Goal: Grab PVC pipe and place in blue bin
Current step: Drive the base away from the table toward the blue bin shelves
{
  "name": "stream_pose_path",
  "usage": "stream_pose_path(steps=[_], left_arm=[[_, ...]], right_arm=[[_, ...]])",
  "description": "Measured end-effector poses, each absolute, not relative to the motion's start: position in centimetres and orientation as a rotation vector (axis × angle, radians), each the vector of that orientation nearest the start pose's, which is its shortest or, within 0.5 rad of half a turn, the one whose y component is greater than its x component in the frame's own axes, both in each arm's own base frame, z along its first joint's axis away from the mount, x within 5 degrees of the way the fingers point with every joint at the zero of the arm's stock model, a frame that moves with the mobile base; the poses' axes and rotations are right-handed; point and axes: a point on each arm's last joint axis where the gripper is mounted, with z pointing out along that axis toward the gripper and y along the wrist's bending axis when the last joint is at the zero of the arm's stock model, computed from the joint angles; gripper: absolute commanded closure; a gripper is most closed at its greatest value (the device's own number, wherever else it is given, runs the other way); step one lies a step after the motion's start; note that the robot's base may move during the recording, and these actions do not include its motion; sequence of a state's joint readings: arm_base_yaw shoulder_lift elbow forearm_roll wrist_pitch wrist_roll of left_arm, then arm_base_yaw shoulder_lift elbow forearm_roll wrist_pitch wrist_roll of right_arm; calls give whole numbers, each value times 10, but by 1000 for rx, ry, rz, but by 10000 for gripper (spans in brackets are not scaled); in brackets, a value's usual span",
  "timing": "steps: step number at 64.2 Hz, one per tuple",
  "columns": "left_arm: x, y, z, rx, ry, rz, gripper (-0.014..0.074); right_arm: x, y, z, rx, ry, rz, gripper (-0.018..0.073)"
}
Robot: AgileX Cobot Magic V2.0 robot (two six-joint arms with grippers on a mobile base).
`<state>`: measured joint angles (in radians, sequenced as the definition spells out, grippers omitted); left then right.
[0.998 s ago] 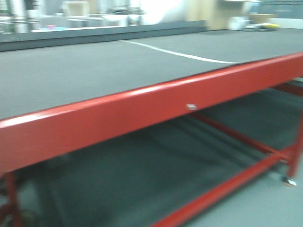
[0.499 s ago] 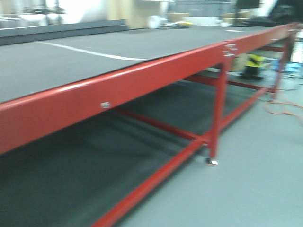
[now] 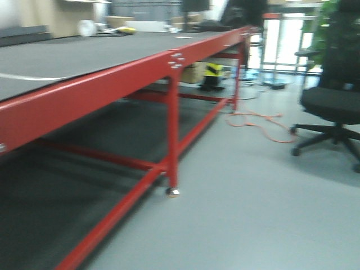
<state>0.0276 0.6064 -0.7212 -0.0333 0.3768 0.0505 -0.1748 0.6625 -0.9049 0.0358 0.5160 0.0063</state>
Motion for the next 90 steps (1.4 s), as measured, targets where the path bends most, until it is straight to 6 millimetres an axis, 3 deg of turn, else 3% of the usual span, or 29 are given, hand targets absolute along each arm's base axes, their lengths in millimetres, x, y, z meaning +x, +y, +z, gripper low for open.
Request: stream_pose_path(steps=[90], left_arm=[[121,2,372,2,1745,24,707]], right_arm=[[119,-19,412,173,1745,-85,727]])
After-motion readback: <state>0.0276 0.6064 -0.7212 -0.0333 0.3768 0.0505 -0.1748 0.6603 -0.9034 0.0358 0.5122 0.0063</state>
